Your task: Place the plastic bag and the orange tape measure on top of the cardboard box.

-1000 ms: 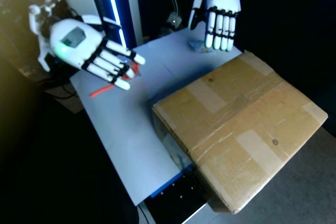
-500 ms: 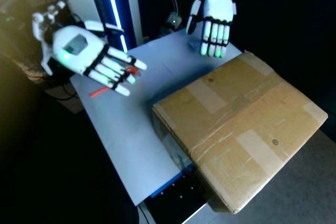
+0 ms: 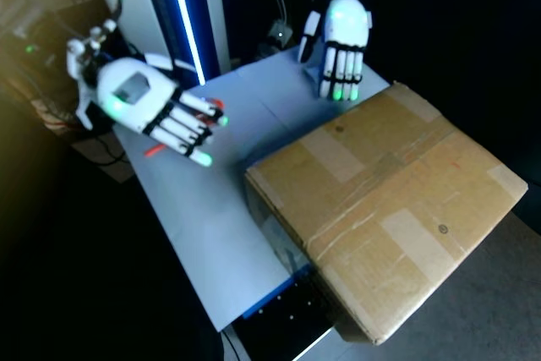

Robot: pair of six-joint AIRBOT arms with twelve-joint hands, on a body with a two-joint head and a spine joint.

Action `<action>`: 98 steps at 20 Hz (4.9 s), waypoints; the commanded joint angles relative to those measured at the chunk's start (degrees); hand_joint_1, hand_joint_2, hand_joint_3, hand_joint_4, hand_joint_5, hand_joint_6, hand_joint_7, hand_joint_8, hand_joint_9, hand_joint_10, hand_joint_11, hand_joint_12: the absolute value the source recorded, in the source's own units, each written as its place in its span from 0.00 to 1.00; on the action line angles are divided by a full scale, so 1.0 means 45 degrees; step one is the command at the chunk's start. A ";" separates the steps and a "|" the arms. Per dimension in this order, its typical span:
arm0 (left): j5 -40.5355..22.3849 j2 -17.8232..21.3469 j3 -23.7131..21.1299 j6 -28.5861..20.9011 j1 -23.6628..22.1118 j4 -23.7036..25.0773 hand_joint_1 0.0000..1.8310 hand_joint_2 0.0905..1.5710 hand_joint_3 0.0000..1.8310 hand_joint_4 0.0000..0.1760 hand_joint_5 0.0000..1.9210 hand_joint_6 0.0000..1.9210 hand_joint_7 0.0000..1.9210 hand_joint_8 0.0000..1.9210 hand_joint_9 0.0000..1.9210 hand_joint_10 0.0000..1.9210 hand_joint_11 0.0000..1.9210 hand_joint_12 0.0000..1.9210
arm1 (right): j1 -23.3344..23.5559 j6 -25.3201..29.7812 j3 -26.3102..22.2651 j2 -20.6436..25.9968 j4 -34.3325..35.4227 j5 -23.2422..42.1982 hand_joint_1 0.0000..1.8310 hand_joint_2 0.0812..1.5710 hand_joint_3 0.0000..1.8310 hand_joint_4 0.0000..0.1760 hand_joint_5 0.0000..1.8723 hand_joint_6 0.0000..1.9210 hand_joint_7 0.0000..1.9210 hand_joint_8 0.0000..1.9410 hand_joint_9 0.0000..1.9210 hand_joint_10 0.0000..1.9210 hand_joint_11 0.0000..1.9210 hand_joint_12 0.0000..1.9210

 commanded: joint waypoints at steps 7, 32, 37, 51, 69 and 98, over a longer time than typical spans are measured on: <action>0.0645 -0.0651 0.0348 -0.0019 0.0591 -0.0551 0.34 0.74 0.00 0.36 0.03 0.01 0.00 0.00 0.00 0.00 0.00 0.00 | 0.0457 -0.1302 0.0423 -0.0869 0.0258 -0.0170 0.40 0.52 0.00 0.00 0.00 0.50 0.01 0.56 0.00 0.70 0.00 0.98; 0.1771 -0.1995 0.1740 0.0707 0.1249 -0.2752 0.78 0.81 0.00 0.00 0.24 0.81 0.29 0.74 0.35 0.81 0.30 0.98 | 0.1180 -0.1289 0.0405 -0.0599 -0.0238 -0.0736 0.74 0.75 0.00 0.00 0.47 0.57 0.37 0.72 0.40 0.77 0.36 0.86; 0.3273 -0.0606 0.1158 0.0655 0.0394 -0.1832 0.80 0.77 0.00 0.00 0.29 0.77 0.34 0.68 0.39 0.71 0.36 0.94 | 0.1363 -0.0568 0.0089 0.0252 -0.0981 -0.1978 0.80 0.72 0.00 0.00 0.43 0.60 0.42 0.63 0.43 0.65 0.36 0.84; 0.7779 0.1401 0.0430 -0.1709 -0.1044 0.0749 0.74 0.72 0.00 0.00 0.40 0.66 0.46 0.55 0.47 0.66 0.39 0.68 | 0.2659 -0.0096 -0.0184 0.1883 -0.2284 -0.3534 0.76 0.66 0.00 0.00 0.53 0.51 0.57 0.43 0.52 0.55 0.44 0.74; 0.3758 -0.2299 0.4628 -0.1438 -0.8405 0.2429 0.76 0.68 0.00 0.00 0.48 0.48 0.52 0.50 0.53 0.62 0.47 0.76 | 0.8650 -0.0108 0.4100 -0.0147 -0.3134 -0.0894 0.69 0.70 0.00 0.00 0.60 0.30 0.49 0.69 0.73 0.93 0.72 1.00; -0.0877 -0.6364 0.9499 -0.1446 -0.9882 0.1679 0.59 0.59 0.00 0.05 0.21 0.00 0.11 0.00 0.01 0.07 0.00 0.39 | 1.2633 -0.1816 0.7460 -0.3412 -0.3134 0.3010 0.69 0.66 0.00 0.00 0.31 0.60 0.34 0.61 0.28 0.71 0.21 0.96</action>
